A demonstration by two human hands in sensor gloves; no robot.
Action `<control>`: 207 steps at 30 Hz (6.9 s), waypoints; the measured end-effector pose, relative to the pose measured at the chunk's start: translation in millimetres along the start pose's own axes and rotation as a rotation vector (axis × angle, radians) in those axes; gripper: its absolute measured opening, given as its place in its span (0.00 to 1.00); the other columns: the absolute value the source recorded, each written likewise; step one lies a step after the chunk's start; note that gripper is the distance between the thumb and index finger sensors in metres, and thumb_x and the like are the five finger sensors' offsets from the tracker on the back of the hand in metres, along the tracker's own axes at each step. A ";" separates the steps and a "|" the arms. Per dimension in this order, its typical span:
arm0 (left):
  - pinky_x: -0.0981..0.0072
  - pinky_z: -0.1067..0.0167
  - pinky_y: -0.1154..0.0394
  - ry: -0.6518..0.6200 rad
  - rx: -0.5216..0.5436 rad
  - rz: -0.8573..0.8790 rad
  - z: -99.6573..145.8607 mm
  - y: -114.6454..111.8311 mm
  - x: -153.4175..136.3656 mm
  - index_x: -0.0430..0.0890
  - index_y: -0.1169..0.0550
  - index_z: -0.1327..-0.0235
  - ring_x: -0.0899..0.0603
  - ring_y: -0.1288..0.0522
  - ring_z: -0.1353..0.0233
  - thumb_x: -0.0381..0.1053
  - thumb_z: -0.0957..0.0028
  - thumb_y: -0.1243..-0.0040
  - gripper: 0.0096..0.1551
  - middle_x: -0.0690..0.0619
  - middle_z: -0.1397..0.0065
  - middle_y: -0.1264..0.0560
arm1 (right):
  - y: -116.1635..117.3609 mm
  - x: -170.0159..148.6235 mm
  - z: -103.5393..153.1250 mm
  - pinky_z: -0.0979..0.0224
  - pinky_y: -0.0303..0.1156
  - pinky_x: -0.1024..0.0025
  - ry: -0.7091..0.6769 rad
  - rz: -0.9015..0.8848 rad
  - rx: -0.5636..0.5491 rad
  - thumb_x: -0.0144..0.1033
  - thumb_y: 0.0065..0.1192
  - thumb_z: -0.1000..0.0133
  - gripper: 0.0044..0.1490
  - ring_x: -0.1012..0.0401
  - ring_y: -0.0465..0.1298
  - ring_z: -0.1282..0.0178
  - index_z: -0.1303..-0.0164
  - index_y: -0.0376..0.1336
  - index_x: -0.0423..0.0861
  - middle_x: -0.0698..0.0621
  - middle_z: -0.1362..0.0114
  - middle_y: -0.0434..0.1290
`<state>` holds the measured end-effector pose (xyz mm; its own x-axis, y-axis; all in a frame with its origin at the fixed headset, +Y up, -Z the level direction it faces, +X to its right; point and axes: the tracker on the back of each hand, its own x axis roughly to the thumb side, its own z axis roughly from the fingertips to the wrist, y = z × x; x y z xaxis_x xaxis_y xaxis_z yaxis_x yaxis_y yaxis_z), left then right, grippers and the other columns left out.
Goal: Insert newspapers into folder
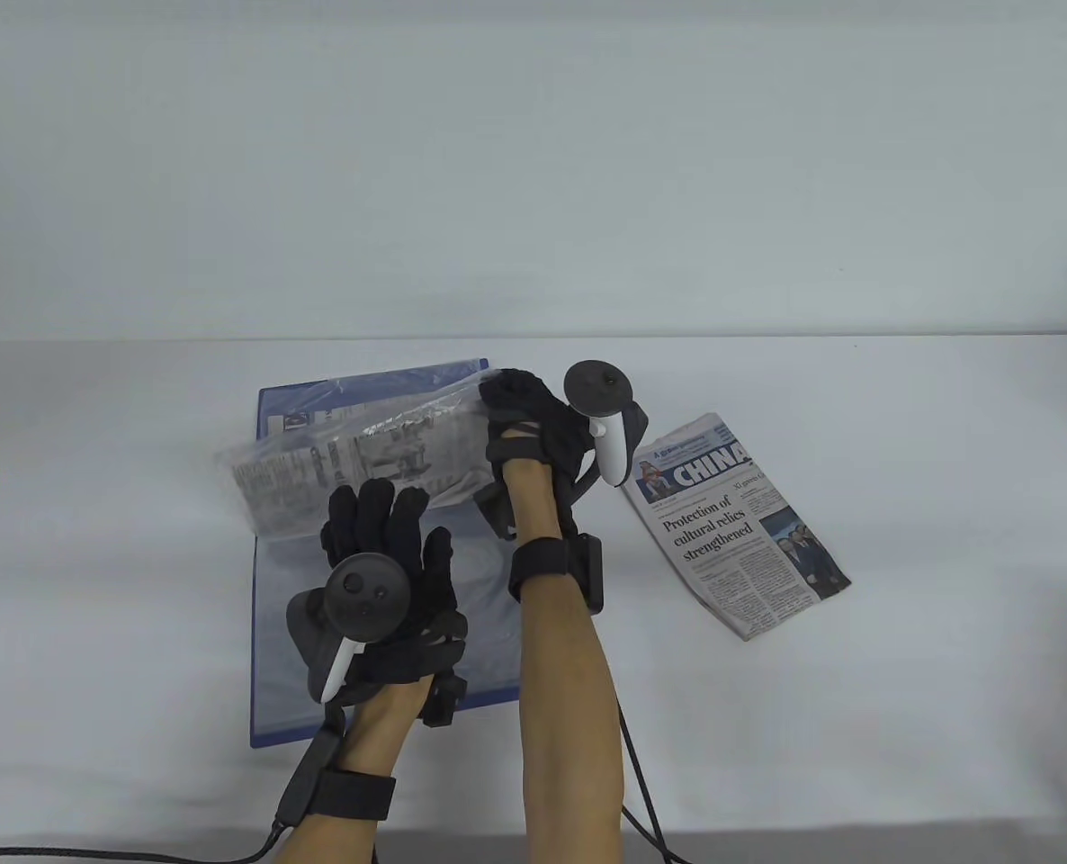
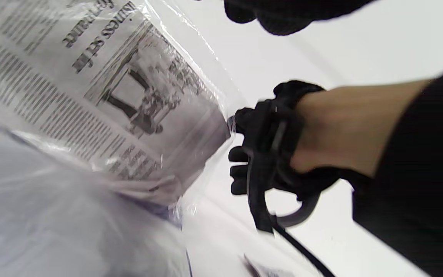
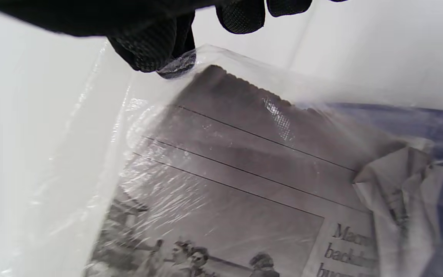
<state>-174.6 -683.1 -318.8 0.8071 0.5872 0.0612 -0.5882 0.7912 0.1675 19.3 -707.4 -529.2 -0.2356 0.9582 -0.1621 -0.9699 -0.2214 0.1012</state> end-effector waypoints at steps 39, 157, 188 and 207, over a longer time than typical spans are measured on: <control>0.32 0.15 0.56 0.221 -0.630 0.052 -22.2 -49.6 -59.2 0.60 0.34 0.28 0.33 0.60 0.10 0.57 0.34 0.48 0.22 0.48 0.09 0.51 | 29.0 -72.7 125.9 0.37 0.27 0.22 -0.021 0.418 0.534 0.35 0.58 0.36 0.26 0.31 0.29 0.23 0.34 0.61 0.34 0.31 0.20 0.39; 0.33 0.15 0.54 0.202 -0.564 0.077 -17.0 -42.7 -51.4 0.55 0.37 0.28 0.35 0.58 0.10 0.56 0.34 0.52 0.23 0.51 0.11 0.47 | -245.3 -106.3 151.3 0.53 0.81 0.64 0.027 0.104 -0.203 0.27 0.60 0.38 0.24 0.63 0.85 0.63 0.31 0.63 0.39 0.38 0.41 0.72; 0.33 0.14 0.54 0.159 -0.623 -0.027 -17.6 -48.0 -44.3 0.57 0.35 0.28 0.36 0.58 0.09 0.56 0.34 0.50 0.22 0.52 0.10 0.46 | -154.4 -118.7 111.2 0.51 0.79 0.60 0.194 0.206 0.299 0.31 0.58 0.35 0.28 0.60 0.84 0.62 0.28 0.59 0.35 0.39 0.42 0.73; 0.34 0.13 0.53 0.118 -0.591 -0.082 -18.6 -45.2 -39.0 0.61 0.33 0.28 0.38 0.54 0.08 0.56 0.35 0.48 0.22 0.58 0.10 0.43 | -88.3 -99.2 121.5 0.30 0.49 0.30 -0.009 0.019 0.169 0.54 0.46 0.35 0.59 0.34 0.51 0.24 0.27 0.20 0.31 0.28 0.24 0.33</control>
<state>-180.4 -738.6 -347.1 0.8599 0.5086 -0.0442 -0.4800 0.7759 -0.4093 135.8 -760.9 -402.7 -0.2525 0.9559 -0.1499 -0.9411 -0.2066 0.2675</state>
